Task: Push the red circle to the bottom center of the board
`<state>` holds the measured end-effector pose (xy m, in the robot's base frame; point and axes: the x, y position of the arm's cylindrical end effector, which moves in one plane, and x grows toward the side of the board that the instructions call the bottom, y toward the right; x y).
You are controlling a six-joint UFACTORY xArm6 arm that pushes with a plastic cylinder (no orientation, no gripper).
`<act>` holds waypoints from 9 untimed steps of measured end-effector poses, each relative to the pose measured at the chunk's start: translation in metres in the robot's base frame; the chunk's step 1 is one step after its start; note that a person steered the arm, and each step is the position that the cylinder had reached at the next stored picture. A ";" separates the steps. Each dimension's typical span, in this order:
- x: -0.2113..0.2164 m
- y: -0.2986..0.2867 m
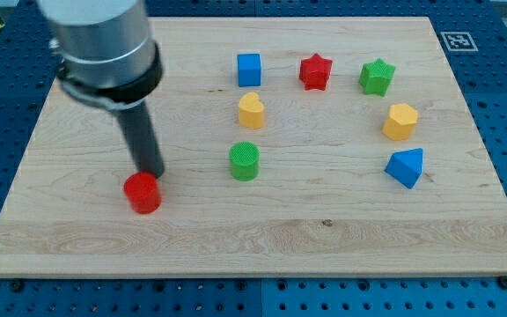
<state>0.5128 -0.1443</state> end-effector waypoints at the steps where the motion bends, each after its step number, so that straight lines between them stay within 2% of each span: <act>1: 0.038 -0.019; 3: 0.105 -0.023; 6: 0.106 -0.019; 8: 0.105 0.018; 9: 0.106 0.057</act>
<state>0.6188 -0.0877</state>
